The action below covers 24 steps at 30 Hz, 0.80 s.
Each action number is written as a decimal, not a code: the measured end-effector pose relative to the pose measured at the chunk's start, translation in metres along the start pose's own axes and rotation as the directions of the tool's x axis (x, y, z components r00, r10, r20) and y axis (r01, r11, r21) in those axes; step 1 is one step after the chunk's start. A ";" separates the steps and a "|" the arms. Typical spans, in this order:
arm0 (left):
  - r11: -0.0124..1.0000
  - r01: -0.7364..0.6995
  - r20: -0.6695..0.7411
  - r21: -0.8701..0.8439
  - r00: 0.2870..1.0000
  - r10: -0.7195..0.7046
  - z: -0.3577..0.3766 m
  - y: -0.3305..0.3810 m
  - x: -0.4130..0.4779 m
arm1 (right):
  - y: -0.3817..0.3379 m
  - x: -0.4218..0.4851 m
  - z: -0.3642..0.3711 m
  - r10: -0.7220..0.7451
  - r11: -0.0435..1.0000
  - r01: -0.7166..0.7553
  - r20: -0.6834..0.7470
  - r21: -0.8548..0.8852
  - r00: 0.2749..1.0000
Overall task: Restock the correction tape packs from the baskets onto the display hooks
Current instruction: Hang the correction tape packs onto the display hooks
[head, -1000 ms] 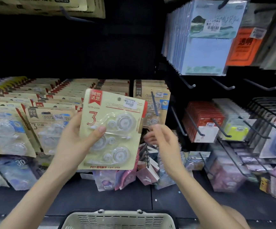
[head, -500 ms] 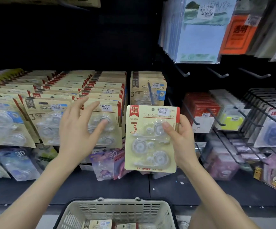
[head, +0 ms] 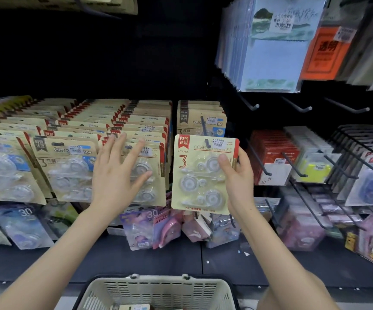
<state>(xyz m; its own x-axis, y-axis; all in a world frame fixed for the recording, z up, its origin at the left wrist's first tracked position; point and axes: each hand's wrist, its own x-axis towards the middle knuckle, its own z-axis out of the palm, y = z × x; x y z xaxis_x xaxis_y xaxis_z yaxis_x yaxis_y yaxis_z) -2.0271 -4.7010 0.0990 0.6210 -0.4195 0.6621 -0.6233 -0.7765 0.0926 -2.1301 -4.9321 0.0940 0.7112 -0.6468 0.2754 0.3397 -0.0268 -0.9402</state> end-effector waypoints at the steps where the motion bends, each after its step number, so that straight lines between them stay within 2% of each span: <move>1: 1.000 -0.005 -0.004 -0.001 1.000 0.005 0.000 0.000 0.000 | 0.003 0.005 0.003 -0.003 1.000 0.003 -0.015 -0.007 1.000; 7: 1.000 -0.031 -0.035 0.003 0.999 0.031 0.004 -0.003 0.000 | 0.019 0.036 0.025 0.114 0.988 -0.097 -0.146 0.118 0.983; 10: 0.999 -0.038 -0.045 0.000 0.998 0.038 0.006 -0.004 0.000 | 0.023 0.058 0.036 0.210 0.968 -0.168 -0.230 0.187 0.950; 14: 0.999 -0.047 -0.054 -0.009 0.997 0.047 0.007 -0.005 0.000 | 0.027 0.086 0.046 0.295 0.941 -0.230 -0.267 0.249 0.917; 24: 0.998 -0.059 -0.069 -0.004 0.996 0.058 0.010 -0.007 -0.001 | 0.038 0.108 0.051 0.282 0.956 -0.231 -0.350 0.180 0.893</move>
<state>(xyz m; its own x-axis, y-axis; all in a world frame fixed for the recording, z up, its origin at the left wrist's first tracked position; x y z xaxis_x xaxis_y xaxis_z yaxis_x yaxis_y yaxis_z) -2.0187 -4.7004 0.0904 0.5492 -0.4306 0.7162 -0.6607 -0.7485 0.0566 -2.0083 -4.9641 0.0981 0.5160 -0.8519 -0.0892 0.2707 0.2611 -0.9266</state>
